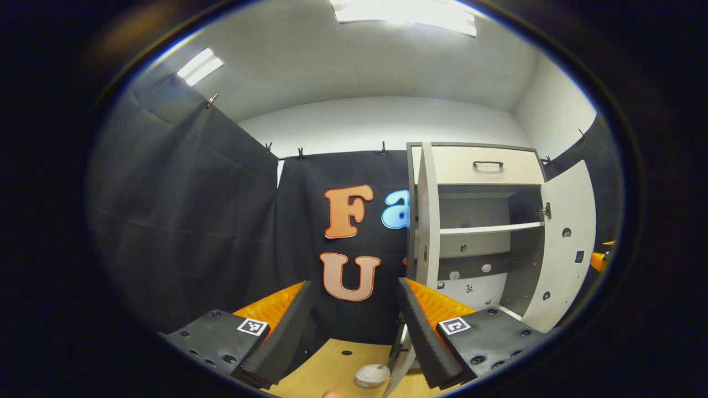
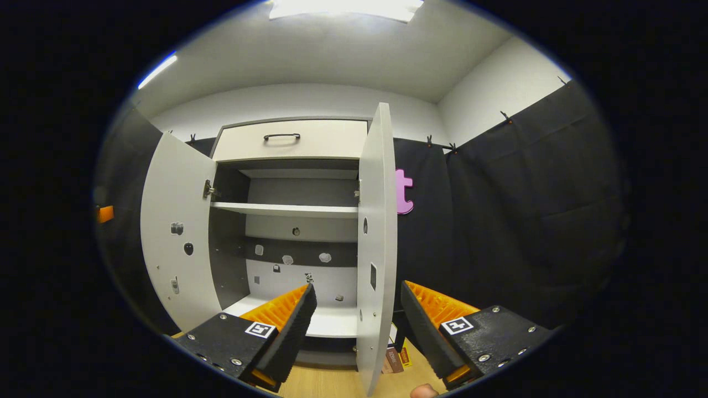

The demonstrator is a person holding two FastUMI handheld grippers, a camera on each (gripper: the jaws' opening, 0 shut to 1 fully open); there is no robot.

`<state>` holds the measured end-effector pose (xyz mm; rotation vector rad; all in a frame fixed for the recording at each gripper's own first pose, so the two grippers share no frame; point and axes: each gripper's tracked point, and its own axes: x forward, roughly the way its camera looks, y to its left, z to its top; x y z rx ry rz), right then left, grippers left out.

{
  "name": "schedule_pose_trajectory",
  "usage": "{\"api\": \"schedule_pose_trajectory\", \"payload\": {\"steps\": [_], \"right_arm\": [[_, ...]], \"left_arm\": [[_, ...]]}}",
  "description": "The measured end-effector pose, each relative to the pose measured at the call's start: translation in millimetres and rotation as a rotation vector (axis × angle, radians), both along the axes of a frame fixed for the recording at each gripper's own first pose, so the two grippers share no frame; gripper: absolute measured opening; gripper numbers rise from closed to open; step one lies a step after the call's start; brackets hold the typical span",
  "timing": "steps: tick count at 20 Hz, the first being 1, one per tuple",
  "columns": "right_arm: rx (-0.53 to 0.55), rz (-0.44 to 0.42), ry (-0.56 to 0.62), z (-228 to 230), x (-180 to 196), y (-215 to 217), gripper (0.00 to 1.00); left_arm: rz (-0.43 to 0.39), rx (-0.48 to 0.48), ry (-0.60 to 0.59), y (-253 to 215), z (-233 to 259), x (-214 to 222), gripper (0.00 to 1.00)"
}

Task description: Open the right door of the double-door shoe cabinet with the right hand, and open the left door with the left hand.

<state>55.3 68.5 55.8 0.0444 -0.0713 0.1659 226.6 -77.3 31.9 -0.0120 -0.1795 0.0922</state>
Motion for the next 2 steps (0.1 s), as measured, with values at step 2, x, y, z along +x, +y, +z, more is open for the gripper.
{"api": "schedule_pose_trajectory", "payload": {"steps": [2], "right_arm": [[-0.005, 0.002, 0.001, -0.9, -0.9, 0.0, 0.87]], "left_arm": [[0.006, -0.002, -0.005, 1.8, 1.0, -0.1, 0.95]]}}
